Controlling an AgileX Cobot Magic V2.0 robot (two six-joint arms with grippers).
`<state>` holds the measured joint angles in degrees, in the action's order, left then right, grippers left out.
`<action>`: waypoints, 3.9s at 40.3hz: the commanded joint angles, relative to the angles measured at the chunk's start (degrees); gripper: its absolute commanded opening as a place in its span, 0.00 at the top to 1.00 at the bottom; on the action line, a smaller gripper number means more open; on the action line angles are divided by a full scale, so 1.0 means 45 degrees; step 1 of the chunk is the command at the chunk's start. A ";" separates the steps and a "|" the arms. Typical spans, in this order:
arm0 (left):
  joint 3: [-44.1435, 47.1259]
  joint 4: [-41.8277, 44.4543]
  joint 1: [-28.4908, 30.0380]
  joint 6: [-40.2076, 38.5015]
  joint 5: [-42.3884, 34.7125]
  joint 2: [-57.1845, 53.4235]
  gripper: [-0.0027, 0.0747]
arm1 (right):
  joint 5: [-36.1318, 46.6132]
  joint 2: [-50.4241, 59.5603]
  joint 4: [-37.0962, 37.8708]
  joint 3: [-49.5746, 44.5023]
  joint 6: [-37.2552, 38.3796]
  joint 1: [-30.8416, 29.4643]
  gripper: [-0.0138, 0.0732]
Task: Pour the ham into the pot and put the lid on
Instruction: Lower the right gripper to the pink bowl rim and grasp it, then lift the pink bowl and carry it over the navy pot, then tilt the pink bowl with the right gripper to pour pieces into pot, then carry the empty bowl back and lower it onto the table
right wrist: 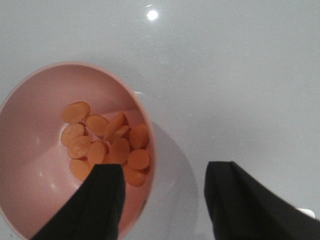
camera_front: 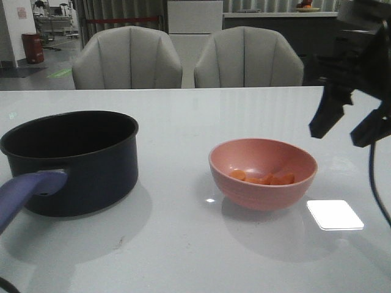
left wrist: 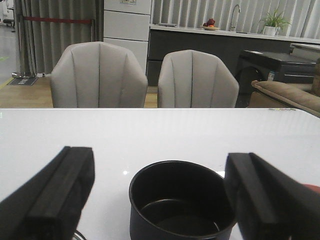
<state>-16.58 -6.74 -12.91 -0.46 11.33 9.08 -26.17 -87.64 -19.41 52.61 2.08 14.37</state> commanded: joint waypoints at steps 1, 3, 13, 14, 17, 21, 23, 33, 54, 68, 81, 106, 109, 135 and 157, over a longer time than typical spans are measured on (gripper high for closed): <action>-0.0336 -0.0119 -0.0088 -0.0064 -0.1089 0.0161 0.21 | 0.0323 -0.0558 -0.0147 0.0980 -0.0159 0.0187 0.30; -0.0336 -0.0119 -0.0088 -0.0064 -0.1089 0.0161 0.21 | 0.0312 -0.1032 -0.0147 0.1205 -0.0159 0.0187 0.30; -0.0336 -0.0119 -0.0088 -0.0064 -0.1089 0.0161 0.21 | 0.0105 -0.3014 -0.0445 0.2274 -0.0159 0.0187 0.57; -0.0336 -0.0119 -0.0088 -0.0064 -0.1089 0.0161 0.21 | 0.0082 -0.3108 -0.0566 0.2335 -0.0159 0.0187 0.63; -0.0336 -0.0119 -0.0088 -0.0064 -0.1089 0.0161 0.21 | 0.0081 -0.3163 -0.0842 0.2443 -0.0159 0.0187 0.68; -0.0336 -0.0119 -0.0088 -0.0064 -0.1089 0.0161 0.21 | 0.0128 -0.3147 -0.0816 0.2658 -0.0176 0.0187 0.68; -0.0336 -0.0119 -0.0088 -0.0064 -0.1089 0.0161 0.21 | 0.0223 -0.3097 -0.0802 0.2822 -0.0291 0.0187 0.68; -0.0336 -0.0119 -0.0088 -0.0064 -0.1089 0.0161 0.21 | -0.0825 -0.2367 -0.0924 0.4210 -0.1872 0.0368 0.68; -0.0336 -0.0119 -0.0088 -0.0064 -0.1089 0.0161 0.21 | 0.3279 -0.1765 0.1779 0.6598 -0.2836 0.4903 0.68; -0.0336 -0.0119 -0.0088 -0.0064 -0.1089 0.0161 0.21 | 0.9986 -0.2238 0.1845 0.5036 -0.6160 0.6785 0.68; -0.0336 -0.0119 -0.0088 -0.0064 -0.1089 0.0161 0.21 | 1.3675 -0.3912 0.0318 0.5036 -1.2910 0.7666 0.68; -0.0336 -0.0119 -0.0088 -0.0064 -0.1089 0.0161 0.21 | 2.1851 -0.6441 0.2372 0.5036 -1.8397 0.7821 0.68; -0.0336 -0.0119 -0.0088 -0.0064 -0.1089 0.0161 0.21 | 2.1756 -0.6441 0.2355 0.5036 -1.8368 0.7821 0.68; -0.0336 -0.0119 -0.0088 -0.0064 -0.1089 0.0161 0.21 | 1.0868 -0.2849 -0.4446 0.5036 -0.8967 0.7391 0.68; -0.0336 -0.0119 -0.0088 -0.0064 -0.1089 0.0161 0.21 | -0.0500 -0.0528 -0.2852 0.4935 -0.7690 0.1568 0.68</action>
<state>-16.58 -6.74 -12.91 -0.46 11.33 9.08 -26.58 -92.96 -35.75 73.81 -36.34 25.42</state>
